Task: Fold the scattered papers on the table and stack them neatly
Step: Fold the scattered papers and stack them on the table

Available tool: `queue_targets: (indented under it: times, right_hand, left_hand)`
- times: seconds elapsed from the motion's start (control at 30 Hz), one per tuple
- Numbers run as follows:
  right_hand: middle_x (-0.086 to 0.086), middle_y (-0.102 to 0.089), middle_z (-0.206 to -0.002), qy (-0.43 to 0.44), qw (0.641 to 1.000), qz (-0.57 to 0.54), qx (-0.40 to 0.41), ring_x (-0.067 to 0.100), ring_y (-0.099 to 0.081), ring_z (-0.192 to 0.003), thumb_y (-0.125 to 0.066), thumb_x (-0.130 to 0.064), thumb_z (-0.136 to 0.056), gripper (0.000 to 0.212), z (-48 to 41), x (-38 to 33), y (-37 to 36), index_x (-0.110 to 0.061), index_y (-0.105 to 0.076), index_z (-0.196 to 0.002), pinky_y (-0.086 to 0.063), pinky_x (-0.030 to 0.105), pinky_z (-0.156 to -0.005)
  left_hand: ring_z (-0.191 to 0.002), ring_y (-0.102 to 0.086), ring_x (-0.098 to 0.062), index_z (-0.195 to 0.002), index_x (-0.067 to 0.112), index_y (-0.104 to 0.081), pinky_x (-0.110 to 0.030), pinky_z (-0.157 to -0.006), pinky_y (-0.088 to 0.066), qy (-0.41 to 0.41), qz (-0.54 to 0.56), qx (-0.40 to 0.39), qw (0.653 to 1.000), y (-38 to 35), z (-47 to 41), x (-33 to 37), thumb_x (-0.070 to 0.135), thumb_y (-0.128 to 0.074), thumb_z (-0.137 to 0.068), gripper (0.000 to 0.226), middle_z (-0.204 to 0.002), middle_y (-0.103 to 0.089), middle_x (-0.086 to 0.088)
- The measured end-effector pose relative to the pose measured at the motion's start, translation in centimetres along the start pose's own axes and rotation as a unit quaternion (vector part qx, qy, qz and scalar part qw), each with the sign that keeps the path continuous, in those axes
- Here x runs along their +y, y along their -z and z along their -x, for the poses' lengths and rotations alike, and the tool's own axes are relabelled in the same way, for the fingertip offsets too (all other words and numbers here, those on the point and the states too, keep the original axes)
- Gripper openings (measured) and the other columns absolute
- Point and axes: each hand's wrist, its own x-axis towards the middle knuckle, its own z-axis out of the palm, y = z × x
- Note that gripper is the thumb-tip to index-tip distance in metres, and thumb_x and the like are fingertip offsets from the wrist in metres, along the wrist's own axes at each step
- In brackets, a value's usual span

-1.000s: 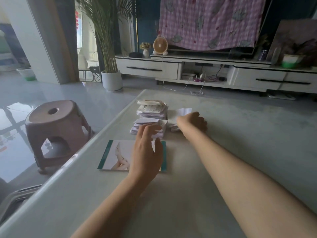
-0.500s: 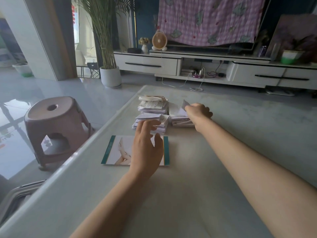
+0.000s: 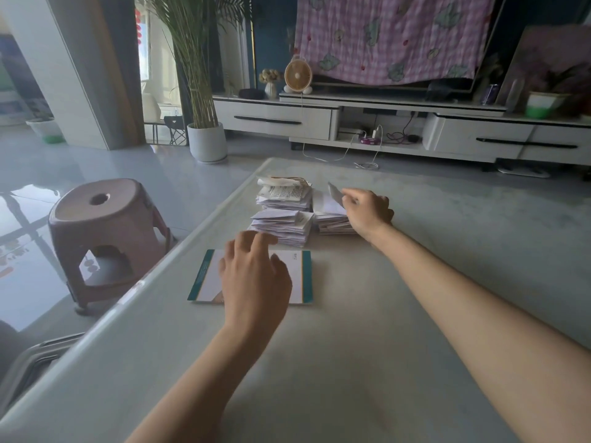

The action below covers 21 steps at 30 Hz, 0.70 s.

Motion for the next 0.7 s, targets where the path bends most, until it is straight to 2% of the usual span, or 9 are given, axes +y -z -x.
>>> queue_targets:
  times: [0.13, 0.23, 0.3, 0.33, 0.4, 0.47, 0.53, 0.6, 0.7]
  right_hand:
    - [0.007, -0.056, -0.131, 0.013, 0.998, -0.055, 0.026, 0.031, -0.041, -0.126, -0.043, -0.013, -0.092, 0.035, 0.5, 1.0, 1.6, -0.018, -0.059, -0.123, -0.033, 0.036, -0.102]
    - [0.006, -0.066, -0.108, 0.032, 0.995, -0.08, 0.044, 0.024, -0.057, -0.105, -0.048, -0.004, -0.088, 0.026, 2.8, 1.6, 1.9, -0.01, -0.065, -0.106, -0.04, 0.024, -0.086]
    - [0.004, -0.061, -0.095, 0.053, 0.99, -0.103, -0.077, 0.017, -0.055, -0.092, -0.057, -0.003, -0.085, 0.019, 5.7, 1.4, 1.8, -0.006, -0.065, -0.103, -0.036, 0.018, -0.074]
    - [0.004, -0.057, -0.095, 0.068, 0.979, -0.097, -0.163, 0.016, -0.052, -0.091, -0.063, -0.008, -0.084, 0.023, 7.4, 1.1, 1.7, -0.005, -0.062, -0.106, -0.036, 0.018, -0.075]
    - [0.006, -0.051, -0.106, 0.108, 0.956, 0.004, -0.274, 0.016, -0.049, -0.099, -0.073, -0.029, -0.078, 0.05, 10.0, 0.5, 1.8, -0.01, -0.054, -0.12, -0.038, 0.022, -0.086]
    - [0.006, -0.051, -0.118, 0.123, 0.934, 0.105, -0.32, 0.019, -0.049, -0.108, -0.077, -0.04, -0.071, 0.068, 11.2, -0.5, 2.6, -0.015, -0.047, -0.127, -0.039, 0.025, -0.091]
    - [0.006, -0.058, -0.115, 0.091, 0.916, 0.121, -0.371, 0.019, -0.054, -0.098, -0.077, -0.034, -0.073, 0.06, 11.4, -1.4, 3.9, -0.012, -0.05, -0.122, -0.044, 0.026, -0.081]
    - [0.009, -0.063, -0.114, 0.082, 0.9, 0.134, -0.406, 0.02, -0.059, -0.096, -0.071, -0.027, -0.08, 0.044, 11.6, -1.6, 5.0, -0.005, -0.058, -0.116, -0.046, 0.028, -0.08]
    - [0.005, -0.063, -0.095, 0.09, 0.887, 0.11, -0.439, 0.016, -0.055, -0.08, -0.065, -0.021, -0.085, 0.021, 12.3, -0.9, 6.5, -0.007, -0.061, -0.101, -0.043, 0.024, -0.063]
  left_hand:
    - [-0.142, -0.015, -0.024, -0.135, 0.017, -0.045, -0.038, -0.115, -0.007, -0.003, -0.104, -0.115, 0.988, 1.4, 2.4, -1.0, 0.037, -0.04, -0.096, 0.044, -0.151, -0.031, -0.005]
    - [-0.145, -0.009, -0.021, -0.141, 0.025, -0.035, -0.043, -0.115, 0.003, -0.037, -0.147, -0.209, 0.966, 2.0, 4.3, -2.0, 0.059, -0.013, -0.088, 0.066, -0.154, -0.023, 0.001]
    - [-0.142, -0.024, -0.024, -0.136, 0.023, -0.043, -0.048, -0.114, -0.007, -0.074, -0.127, -0.22, 0.964, 2.7, 5.5, -1.9, 0.06, -0.006, -0.076, 0.08, -0.15, -0.033, -0.001]
    - [-0.14, -0.028, -0.026, -0.134, 0.022, -0.046, -0.049, -0.113, -0.011, -0.085, -0.109, -0.219, 0.966, 3.1, 6.1, -1.6, 0.059, -0.007, -0.074, 0.08, -0.148, -0.037, -0.003]
    - [-0.142, -0.021, -0.02, -0.138, 0.026, -0.037, -0.043, -0.115, -0.008, -0.104, -0.12, -0.246, 0.956, 3.5, 6.8, -0.8, 0.061, 0.0, -0.069, 0.086, -0.152, -0.029, 0.003]
    - [-0.144, -0.011, -0.013, -0.141, 0.03, -0.029, -0.038, -0.115, -0.003, -0.101, -0.141, -0.271, 0.947, 3.6, 7.5, -0.2, 0.063, 0.007, -0.065, 0.09, -0.154, -0.02, 0.009]
    - [-0.145, -0.005, -0.012, -0.141, 0.027, -0.028, -0.04, -0.115, -0.001, -0.086, -0.15, -0.27, 0.947, 3.7, 7.7, 0.6, 0.064, -0.002, -0.08, 0.076, -0.155, -0.017, 0.009]
    - [-0.145, 0.002, -0.013, -0.141, 0.024, -0.028, -0.044, -0.114, 0.004, -0.082, -0.162, -0.279, 0.943, 4.1, 8.0, 1.3, 0.054, -0.017, -0.095, 0.056, -0.155, -0.015, 0.01]
    - [-0.142, 0.016, -0.006, -0.138, 0.03, -0.032, -0.045, -0.113, 0.013, -0.122, -0.135, -0.251, 0.951, 4.2, 8.4, 1.4, 0.06, -0.006, -0.084, 0.067, -0.156, -0.009, 0.014]
